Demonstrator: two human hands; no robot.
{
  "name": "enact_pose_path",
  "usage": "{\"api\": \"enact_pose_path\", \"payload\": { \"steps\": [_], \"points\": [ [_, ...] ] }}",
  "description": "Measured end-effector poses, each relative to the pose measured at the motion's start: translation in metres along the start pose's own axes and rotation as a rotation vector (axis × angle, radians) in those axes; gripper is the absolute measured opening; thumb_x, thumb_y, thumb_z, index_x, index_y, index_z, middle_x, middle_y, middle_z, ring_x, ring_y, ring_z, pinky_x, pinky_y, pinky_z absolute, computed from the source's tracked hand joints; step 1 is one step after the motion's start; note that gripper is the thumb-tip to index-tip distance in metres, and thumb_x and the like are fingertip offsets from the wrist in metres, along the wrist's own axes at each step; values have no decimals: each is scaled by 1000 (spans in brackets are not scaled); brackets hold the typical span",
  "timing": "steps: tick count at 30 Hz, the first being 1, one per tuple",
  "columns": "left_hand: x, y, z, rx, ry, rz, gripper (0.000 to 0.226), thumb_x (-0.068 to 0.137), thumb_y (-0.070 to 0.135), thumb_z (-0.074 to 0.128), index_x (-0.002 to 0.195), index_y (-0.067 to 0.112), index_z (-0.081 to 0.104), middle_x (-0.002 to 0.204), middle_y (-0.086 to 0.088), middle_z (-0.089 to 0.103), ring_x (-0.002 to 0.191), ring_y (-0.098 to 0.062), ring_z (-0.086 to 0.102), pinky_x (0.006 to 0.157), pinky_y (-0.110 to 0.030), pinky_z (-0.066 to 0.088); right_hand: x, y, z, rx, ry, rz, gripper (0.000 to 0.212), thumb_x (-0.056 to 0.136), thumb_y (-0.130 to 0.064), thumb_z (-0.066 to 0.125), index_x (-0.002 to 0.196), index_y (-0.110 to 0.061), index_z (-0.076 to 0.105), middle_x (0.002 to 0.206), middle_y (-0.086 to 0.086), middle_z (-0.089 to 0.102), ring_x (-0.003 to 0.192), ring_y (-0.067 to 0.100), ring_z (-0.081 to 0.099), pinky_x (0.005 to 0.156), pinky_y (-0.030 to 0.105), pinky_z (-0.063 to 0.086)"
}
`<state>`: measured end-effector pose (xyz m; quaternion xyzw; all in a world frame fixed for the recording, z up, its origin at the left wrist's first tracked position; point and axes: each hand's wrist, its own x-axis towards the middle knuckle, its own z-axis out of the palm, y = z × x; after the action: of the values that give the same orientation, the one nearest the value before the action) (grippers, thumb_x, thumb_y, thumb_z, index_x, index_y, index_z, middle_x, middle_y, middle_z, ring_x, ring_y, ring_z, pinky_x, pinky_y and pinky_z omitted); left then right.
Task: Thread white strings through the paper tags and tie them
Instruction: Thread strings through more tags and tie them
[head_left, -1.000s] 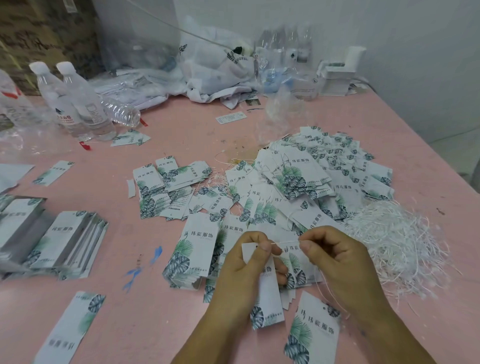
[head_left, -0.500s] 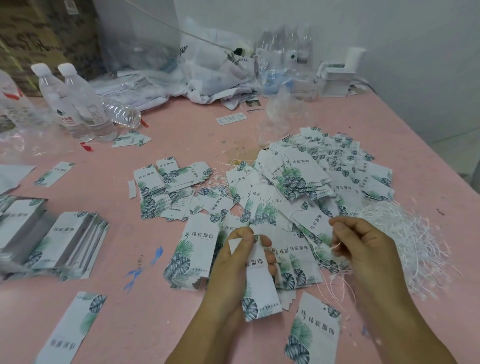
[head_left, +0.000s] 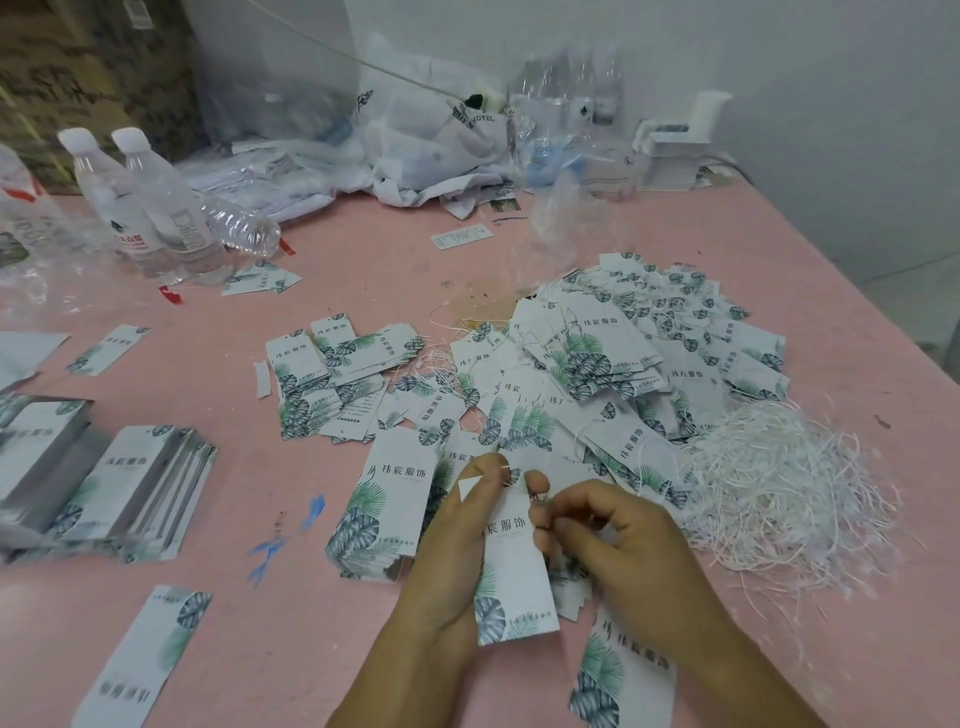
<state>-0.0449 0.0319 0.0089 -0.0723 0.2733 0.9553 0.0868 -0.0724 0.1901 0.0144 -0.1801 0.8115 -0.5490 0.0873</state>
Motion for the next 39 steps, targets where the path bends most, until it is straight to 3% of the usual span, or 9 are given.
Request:
{"api": "enact_pose_path", "payload": {
  "steps": [6, 9, 12, 17, 21, 23, 29, 34, 39],
  "points": [
    [0, 3, 1, -200, 10, 4, 13, 80, 21, 69, 86, 16, 58, 79, -7, 64, 56, -15, 59, 50, -26, 55, 4, 8, -20, 110, -71, 130, 12, 84, -28, 72, 94, -34, 73, 81, 2, 72, 77, 19, 69, 74, 32, 57],
    [1, 4, 1, -211, 32, 23, 7, 87, 19, 65, 86, 16, 59, 75, -5, 61, 56, -14, 58, 50, -25, 55, 6, 7, -32, 216, -119, 184, 12, 76, -30, 75, 87, -25, 77, 72, 2, 72, 65, 11, 64, 67, 21, 53],
    [3, 3, 1, -254, 63, 55, 5, 93, 19, 52, 89, 17, 52, 76, -6, 59, 57, -14, 57, 51, -25, 55, 4, 9, -45, 361, -81, 252, 21, 73, -30, 71, 89, -16, 76, 53, -4, 55, 46, 6, 45, 54, 11, 45],
    [3, 2, 1, -233, 77, 61, 5, 91, 20, 54, 87, 18, 52, 76, -7, 59, 56, -16, 57, 50, -26, 55, 8, 11, -59, 312, 124, 275, 12, 86, -13, 65, 91, -17, 76, 59, 2, 60, 44, 9, 42, 43, 14, 37],
    [2, -2, 1, -156, 68, 36, 9, 94, 20, 55, 86, 18, 52, 79, -8, 62, 58, -17, 58, 52, -27, 55, 8, 13, -49, -281, 311, 88, 11, 90, -30, 63, 91, -39, 68, 98, -26, 64, 95, -9, 54, 77, 16, 41],
    [1, -5, 1, -97, 56, 13, 10, 97, 19, 55, 87, 17, 53, 81, -10, 62, 59, -19, 58, 52, -29, 54, 5, 9, -36, -252, 302, -16, 10, 91, -40, 60, 94, -36, 69, 107, -26, 61, 111, -4, 51, 86, 20, 40],
    [-3, -9, 4, 223, 58, -18, 11, 93, 23, 63, 89, 15, 57, 70, -19, 58, 54, -24, 56, 51, -30, 52, 1, -12, 6, 218, 85, -48, 18, 90, -38, 57, 95, -27, 72, 83, -5, 65, 66, 9, 66, 60, 19, 52],
    [-2, -14, 5, 323, 58, -25, 17, 88, 26, 72, 91, 14, 60, 69, -20, 59, 56, -25, 57, 57, -35, 52, 1, -18, 10, 238, 203, -18, 20, 85, -38, 56, 90, -31, 74, 82, -4, 67, 59, 17, 63, 53, 19, 52],
    [-2, -22, 7, 371, 23, -14, 20, 90, 26, 68, 94, 9, 57, 70, -22, 59, 57, -26, 54, 57, -39, 51, 2, -11, 7, 465, 215, 144, 25, 80, -42, 66, 93, -21, 74, 53, 10, 49, 37, 23, 47, 37, 27, 43]
  ]
}}
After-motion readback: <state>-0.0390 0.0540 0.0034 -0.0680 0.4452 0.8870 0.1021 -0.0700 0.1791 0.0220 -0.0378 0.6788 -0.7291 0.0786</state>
